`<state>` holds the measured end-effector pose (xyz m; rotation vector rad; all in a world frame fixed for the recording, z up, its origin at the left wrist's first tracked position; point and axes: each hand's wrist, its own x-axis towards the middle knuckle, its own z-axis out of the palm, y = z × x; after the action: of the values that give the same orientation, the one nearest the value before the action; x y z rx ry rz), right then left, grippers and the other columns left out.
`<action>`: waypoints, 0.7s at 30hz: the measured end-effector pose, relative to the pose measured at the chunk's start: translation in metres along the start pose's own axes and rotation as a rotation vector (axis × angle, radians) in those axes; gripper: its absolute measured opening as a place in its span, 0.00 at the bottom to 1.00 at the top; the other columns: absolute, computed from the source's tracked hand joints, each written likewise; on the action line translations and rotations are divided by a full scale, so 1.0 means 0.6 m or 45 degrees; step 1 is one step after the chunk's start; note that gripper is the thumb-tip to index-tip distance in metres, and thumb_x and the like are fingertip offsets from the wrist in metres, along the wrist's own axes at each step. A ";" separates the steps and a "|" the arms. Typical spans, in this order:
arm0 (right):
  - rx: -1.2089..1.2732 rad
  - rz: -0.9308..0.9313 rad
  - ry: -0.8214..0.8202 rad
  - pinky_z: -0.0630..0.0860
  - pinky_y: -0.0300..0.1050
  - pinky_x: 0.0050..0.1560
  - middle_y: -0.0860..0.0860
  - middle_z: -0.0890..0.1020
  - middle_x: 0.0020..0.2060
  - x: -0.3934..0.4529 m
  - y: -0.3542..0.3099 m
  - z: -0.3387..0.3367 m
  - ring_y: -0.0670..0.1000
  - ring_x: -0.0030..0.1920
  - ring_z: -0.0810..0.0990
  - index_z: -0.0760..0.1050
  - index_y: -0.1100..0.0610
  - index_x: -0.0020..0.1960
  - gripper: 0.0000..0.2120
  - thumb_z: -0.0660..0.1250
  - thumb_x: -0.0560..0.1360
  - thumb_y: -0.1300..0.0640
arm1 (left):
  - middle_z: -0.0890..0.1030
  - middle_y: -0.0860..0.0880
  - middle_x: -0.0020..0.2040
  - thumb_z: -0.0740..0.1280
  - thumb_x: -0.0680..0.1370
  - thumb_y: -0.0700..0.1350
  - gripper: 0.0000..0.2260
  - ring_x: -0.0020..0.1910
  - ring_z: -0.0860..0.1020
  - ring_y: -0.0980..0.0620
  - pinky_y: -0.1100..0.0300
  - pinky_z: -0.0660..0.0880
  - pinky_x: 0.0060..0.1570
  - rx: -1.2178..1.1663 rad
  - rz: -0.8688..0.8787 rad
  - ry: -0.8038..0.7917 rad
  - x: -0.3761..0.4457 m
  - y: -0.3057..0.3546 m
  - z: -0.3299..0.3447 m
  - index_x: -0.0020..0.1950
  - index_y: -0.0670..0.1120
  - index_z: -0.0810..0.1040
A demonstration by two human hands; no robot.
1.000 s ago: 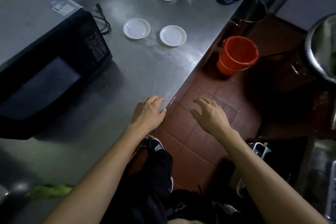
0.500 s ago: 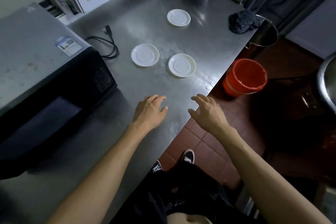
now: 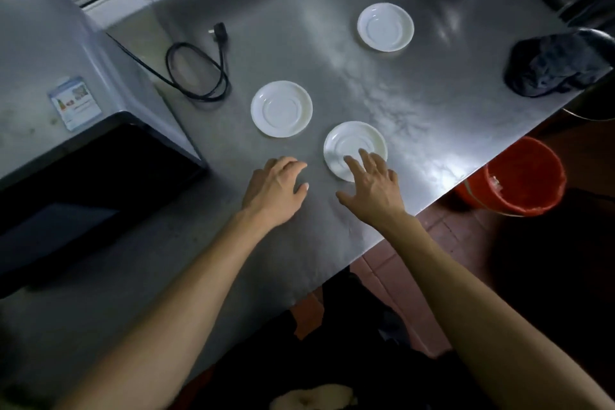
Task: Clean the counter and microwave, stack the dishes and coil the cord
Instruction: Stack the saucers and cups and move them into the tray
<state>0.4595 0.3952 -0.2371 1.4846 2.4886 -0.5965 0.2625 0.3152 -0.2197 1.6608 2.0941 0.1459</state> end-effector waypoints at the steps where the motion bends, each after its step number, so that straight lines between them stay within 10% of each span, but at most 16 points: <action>1: -0.019 -0.021 -0.006 0.61 0.59 0.70 0.54 0.55 0.79 0.021 0.008 -0.001 0.59 0.78 0.53 0.56 0.48 0.77 0.38 0.68 0.73 0.40 | 0.72 0.52 0.70 0.63 0.80 0.53 0.20 0.67 0.70 0.47 0.47 0.70 0.64 0.010 -0.023 -0.007 0.014 0.007 0.000 0.71 0.49 0.72; 21: -0.233 -0.252 -0.122 0.51 0.72 0.71 0.54 0.44 0.80 0.202 0.044 -0.016 0.66 0.78 0.41 0.47 0.43 0.79 0.53 0.68 0.63 0.27 | 0.76 0.50 0.67 0.64 0.79 0.51 0.19 0.64 0.73 0.44 0.46 0.73 0.59 -0.009 -0.304 0.022 0.136 0.013 -0.015 0.69 0.49 0.72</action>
<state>0.4242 0.5074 -0.2779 1.1284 2.5549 -0.4438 0.2522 0.3964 -0.2321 1.3960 2.2813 0.0910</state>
